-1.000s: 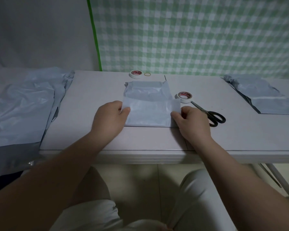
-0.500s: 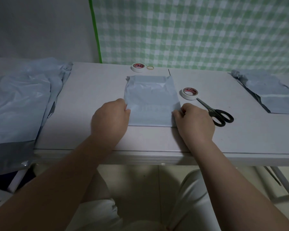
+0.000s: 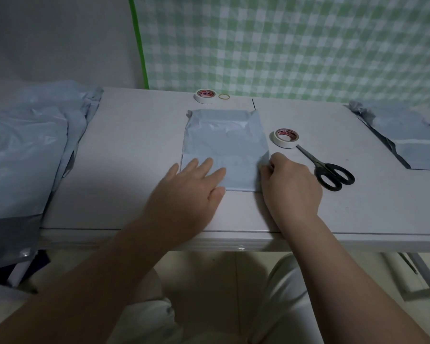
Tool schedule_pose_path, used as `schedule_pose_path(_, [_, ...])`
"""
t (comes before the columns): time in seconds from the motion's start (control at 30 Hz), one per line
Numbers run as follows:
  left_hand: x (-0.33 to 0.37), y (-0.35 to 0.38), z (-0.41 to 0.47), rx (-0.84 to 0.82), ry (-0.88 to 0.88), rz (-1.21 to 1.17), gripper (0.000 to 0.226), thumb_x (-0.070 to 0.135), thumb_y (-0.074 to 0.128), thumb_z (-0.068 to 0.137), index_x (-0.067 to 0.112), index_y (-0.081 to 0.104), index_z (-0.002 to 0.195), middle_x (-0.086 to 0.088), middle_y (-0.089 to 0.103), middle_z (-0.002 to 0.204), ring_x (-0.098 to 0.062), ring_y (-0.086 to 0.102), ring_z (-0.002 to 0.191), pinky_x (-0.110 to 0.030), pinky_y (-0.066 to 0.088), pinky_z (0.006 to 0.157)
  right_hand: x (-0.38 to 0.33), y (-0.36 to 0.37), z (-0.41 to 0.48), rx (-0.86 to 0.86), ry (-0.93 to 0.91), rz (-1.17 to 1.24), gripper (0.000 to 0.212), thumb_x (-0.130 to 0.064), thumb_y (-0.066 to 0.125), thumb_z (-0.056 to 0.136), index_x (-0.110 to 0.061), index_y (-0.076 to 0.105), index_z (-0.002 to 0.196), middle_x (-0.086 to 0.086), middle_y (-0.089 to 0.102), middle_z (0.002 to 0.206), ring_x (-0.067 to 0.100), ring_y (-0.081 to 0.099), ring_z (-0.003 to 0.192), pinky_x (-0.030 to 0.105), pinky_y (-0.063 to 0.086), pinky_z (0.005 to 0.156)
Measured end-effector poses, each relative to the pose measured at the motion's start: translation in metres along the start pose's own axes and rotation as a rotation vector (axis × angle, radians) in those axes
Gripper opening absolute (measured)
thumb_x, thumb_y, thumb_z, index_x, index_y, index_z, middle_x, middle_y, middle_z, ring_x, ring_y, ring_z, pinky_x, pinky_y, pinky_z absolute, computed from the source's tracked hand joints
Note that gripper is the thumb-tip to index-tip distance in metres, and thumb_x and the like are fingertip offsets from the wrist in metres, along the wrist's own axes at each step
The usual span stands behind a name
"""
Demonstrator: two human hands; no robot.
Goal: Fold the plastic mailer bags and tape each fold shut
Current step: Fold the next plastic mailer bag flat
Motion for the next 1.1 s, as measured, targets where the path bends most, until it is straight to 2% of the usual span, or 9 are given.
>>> schedule_pose_path(0.07, [0.0,0.0001,-0.0031,-0.032,-0.019,0.049,0.06,0.044,0.016,0.092,0.022,0.05,0.137,-0.009,0.048,0.143,-0.033,0.045,0.13,-0.051,0.035,0.104,-0.0001,0.0004,0.0003,0.002,0.009,0.005,0.02,-0.027,0.037,0.096,-0.015,0.042,0.08,-0.001,0.036,0.064,0.028,0.039,0.067,0.031,0.018,0.048])
schedule_pose_path(0.23, [0.0014,0.003,-0.0061,0.006,-0.036,0.122,0.055,0.044,0.024,0.094,0.021,0.057,0.132,-0.012,0.053,0.137,-0.042,0.052,0.121,-0.055,0.041,0.097,-0.0005,0.0004,0.0007,-0.004,0.026,0.014,0.019,-0.027,0.038,0.096,-0.015,0.043,0.082,0.001,0.041,0.07,0.028,0.039,0.069,0.032,0.026,0.055])
schedule_pose_path(0.5, [0.0021,0.0026,-0.0099,0.043,-0.044,0.112,0.062,0.049,0.014,0.098,0.02,0.056,0.133,-0.015,0.052,0.137,-0.041,0.05,0.123,-0.055,0.039,0.099,0.0001,-0.0005,-0.0001,0.0,-0.005,0.007,0.021,-0.029,0.036,0.098,-0.017,0.04,0.081,-0.004,0.033,0.059,0.029,0.036,0.065,0.03,0.016,0.046])
schedule_pose_path(0.7, [0.0031,0.0017,-0.0106,0.045,-0.044,0.103,0.063,0.049,0.012,0.098,0.02,0.054,0.134,-0.014,0.052,0.137,-0.035,0.051,0.125,-0.054,0.036,0.102,0.0001,-0.0016,-0.0002,-0.002,-0.015,0.02,0.02,-0.027,0.036,0.098,-0.017,0.039,0.08,-0.003,0.036,0.059,0.028,0.036,0.063,0.03,0.018,0.047])
schedule_pose_path(1.1, [0.0035,0.0018,-0.0111,0.04,-0.054,0.119,0.061,0.051,0.014,0.098,0.024,0.056,0.133,-0.014,0.053,0.136,-0.04,0.053,0.121,-0.054,0.039,0.1,-0.0029,0.0008,0.0036,-0.015,0.003,-0.012,0.019,-0.025,0.034,0.097,-0.017,0.036,0.08,0.0,0.036,0.061,0.03,0.039,0.066,0.029,0.015,0.046])
Point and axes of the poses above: each hand's wrist, its own z-axis towards the middle knuckle, its own y-axis out of the palm, x = y × z, the point moved 1 cm from there along z, towards the middle knuckle
